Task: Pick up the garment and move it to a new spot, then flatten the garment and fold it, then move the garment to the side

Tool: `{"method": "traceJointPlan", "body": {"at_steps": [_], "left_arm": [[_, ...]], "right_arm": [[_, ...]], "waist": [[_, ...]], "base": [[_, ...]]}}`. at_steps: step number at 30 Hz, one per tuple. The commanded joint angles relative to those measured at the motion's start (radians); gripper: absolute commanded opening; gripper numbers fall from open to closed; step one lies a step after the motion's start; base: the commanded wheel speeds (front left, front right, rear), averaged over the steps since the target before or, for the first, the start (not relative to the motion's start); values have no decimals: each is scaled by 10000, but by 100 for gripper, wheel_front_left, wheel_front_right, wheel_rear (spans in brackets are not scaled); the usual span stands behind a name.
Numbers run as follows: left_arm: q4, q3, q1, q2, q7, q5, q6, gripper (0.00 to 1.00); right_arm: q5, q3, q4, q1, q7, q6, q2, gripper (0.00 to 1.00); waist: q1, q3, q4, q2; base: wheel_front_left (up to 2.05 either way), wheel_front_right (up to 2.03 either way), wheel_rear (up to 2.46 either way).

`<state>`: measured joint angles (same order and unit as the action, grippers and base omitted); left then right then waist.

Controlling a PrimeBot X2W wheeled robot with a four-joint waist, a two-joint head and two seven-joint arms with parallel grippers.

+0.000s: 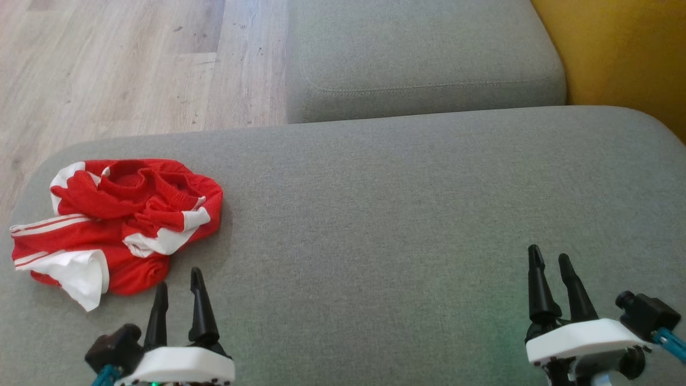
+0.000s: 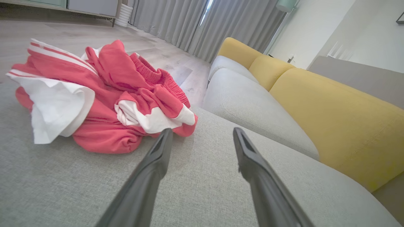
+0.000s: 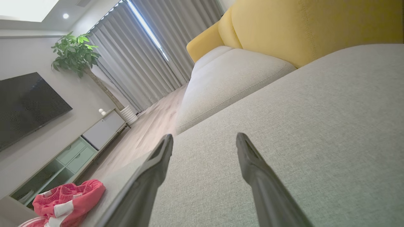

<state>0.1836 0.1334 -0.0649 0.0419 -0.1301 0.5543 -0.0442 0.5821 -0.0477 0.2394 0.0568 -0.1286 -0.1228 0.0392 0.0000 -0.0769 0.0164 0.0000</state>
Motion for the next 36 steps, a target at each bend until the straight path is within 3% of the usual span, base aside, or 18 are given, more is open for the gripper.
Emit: {"method": "traceJointPlan", "body": {"at_steps": [1, 36], "left_arm": [[-430, -61, 268, 96, -173, -467, -26, 100], [-306, 568, 49, 98, -1182, -4701, -490, 100]], "right_arm": [[-463, -232, -411, -271, -200, -55, 77, 100], [-4457, -251, -42, 5, -1199, -76, 106, 100]], "waist": [[0, -29, -14, 0], [0, -499, 71, 0]], "base": [[0, 0, 0], [0, 0, 0]]}}
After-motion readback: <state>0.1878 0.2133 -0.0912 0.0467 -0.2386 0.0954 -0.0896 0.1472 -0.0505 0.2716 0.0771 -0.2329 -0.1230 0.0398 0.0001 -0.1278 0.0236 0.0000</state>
